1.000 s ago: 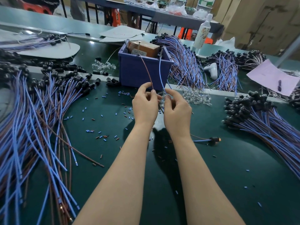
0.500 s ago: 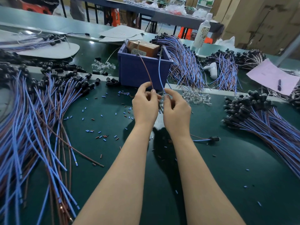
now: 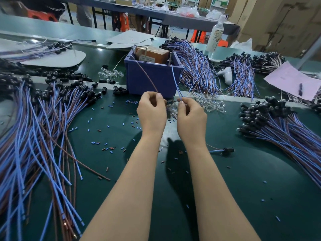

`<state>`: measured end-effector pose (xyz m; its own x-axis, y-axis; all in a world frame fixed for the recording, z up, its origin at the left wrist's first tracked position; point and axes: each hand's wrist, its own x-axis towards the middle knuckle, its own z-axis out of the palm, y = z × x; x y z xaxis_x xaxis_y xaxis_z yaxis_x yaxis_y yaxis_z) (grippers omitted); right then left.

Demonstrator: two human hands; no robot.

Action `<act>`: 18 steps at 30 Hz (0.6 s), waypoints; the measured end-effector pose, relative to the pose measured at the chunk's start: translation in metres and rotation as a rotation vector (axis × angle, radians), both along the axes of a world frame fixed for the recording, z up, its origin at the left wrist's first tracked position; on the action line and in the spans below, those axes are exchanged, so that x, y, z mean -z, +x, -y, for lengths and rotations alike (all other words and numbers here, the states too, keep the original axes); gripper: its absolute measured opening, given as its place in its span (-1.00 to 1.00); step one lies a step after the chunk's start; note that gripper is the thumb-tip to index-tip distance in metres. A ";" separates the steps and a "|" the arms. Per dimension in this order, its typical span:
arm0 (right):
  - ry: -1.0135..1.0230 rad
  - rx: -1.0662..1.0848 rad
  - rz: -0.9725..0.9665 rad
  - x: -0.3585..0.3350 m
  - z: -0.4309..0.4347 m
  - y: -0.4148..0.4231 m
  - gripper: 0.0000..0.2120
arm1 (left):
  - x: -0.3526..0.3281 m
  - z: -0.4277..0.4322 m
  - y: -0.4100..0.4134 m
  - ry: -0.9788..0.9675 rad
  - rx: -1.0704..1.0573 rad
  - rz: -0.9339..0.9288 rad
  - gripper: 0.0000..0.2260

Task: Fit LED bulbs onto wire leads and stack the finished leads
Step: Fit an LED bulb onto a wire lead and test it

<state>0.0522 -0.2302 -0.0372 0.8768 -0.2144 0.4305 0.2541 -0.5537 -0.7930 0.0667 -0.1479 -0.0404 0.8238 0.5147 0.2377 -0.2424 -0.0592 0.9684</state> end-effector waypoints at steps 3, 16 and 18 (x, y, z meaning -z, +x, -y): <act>0.000 0.009 -0.013 0.002 -0.002 0.001 -0.79 | 0.004 -0.003 0.003 -0.024 -0.022 -0.029 -0.92; -0.017 -0.024 0.019 0.006 -0.007 0.003 -0.79 | 0.008 -0.006 0.010 -0.013 0.091 -0.025 -0.90; -0.013 -0.020 0.030 0.006 -0.008 0.003 -0.79 | 0.008 -0.006 0.010 -0.002 0.094 -0.020 -0.89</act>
